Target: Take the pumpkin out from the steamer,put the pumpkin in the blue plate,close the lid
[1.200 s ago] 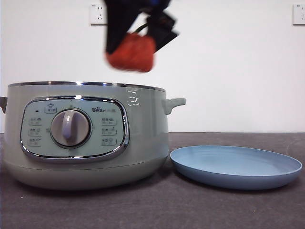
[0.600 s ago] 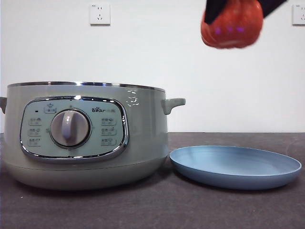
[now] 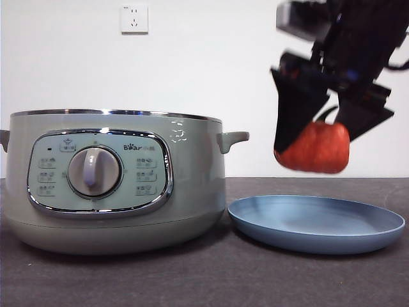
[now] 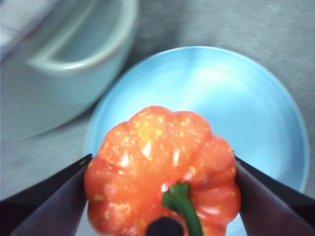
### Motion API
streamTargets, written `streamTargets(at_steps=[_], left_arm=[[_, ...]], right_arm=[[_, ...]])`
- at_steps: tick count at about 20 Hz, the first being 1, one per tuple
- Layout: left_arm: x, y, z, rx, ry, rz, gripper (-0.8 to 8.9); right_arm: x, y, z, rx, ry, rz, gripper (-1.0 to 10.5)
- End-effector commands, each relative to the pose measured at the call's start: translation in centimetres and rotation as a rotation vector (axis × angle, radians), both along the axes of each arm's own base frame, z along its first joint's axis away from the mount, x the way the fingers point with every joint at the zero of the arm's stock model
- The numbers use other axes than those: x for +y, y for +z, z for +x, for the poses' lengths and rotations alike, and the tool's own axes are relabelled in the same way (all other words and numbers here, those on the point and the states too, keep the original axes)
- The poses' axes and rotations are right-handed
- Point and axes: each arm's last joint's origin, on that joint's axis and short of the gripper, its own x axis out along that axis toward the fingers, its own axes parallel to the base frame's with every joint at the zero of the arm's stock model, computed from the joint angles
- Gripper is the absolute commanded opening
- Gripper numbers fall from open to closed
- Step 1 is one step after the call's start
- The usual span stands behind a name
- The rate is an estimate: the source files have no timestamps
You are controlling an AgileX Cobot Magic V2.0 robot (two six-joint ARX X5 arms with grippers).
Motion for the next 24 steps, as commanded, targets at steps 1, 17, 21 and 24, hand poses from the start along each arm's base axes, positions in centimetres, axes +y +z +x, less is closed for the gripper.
streamTargets(at_steps=[1,17,21,24], left_arm=[[0.2,0.8,-0.3,-0.058,0.009,-0.037,-0.09],[0.2,0.6,-0.3,-0.045,0.007,-0.031,-0.09],[0.2,0.6,-0.3,-0.045,0.006,-0.031,-0.09],[0.2,0.6,-0.3,-0.044,0.001,-0.032,-0.09]], right_arm=[[0.0,-1.6,1.1,0.031,-0.035,-0.022,-0.1],[-0.2,-6.0,3.1,0.163,-0.083,-0.092,4.4],[-0.2,-6.0,3.1,0.162,-0.097,-0.087,5.5],[-0.2,-5.8,3.1,0.152,-0.097,-0.081,5.5]])
